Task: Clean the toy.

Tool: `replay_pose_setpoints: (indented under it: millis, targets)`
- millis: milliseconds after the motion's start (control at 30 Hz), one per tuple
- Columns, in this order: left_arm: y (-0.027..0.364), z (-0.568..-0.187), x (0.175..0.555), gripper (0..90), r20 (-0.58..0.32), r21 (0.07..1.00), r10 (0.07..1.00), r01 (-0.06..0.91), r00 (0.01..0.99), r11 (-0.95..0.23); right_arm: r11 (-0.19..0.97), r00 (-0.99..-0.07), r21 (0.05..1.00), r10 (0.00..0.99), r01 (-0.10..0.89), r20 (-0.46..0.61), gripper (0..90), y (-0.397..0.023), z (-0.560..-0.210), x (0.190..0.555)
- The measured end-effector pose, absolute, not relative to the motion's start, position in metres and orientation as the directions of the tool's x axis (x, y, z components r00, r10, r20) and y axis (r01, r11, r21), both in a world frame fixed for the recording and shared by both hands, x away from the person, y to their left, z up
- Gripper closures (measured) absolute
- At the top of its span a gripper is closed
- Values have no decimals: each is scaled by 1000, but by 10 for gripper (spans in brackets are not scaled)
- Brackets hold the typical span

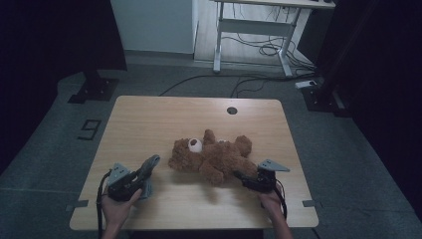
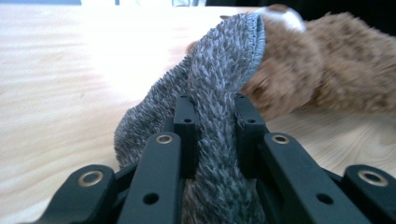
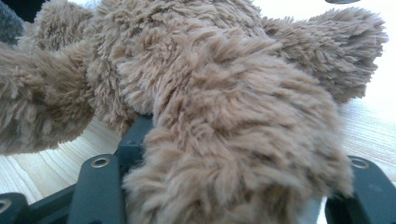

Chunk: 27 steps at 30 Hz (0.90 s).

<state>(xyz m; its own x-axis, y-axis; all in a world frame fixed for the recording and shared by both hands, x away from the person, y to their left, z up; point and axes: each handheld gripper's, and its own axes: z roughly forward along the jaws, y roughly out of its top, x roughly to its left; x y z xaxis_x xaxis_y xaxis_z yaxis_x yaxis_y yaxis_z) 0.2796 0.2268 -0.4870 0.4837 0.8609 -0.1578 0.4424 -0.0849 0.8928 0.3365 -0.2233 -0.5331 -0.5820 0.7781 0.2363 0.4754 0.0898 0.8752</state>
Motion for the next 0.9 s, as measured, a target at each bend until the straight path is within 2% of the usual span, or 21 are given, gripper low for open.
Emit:
replay_pose_setpoints:
  millis: [233, 600, 900]
  targets:
    - [198, -466, 292, 752, -127, 904, 828, 407, 546, -129, 83, -585, 874, 772, 479, 248, 418, -225, -533, 337]
    - [149, -454, 312, 751, -100, 893, 777, 401, 621, -205, 95, -602, 877, 761, 472, 242, 494, -227, -532, 337]
    - [104, -452, 326, 751, -82, 881, 739, 395, 669, -260, 100, -608, 875, 756, 473, 242, 501, -228, -531, 337]
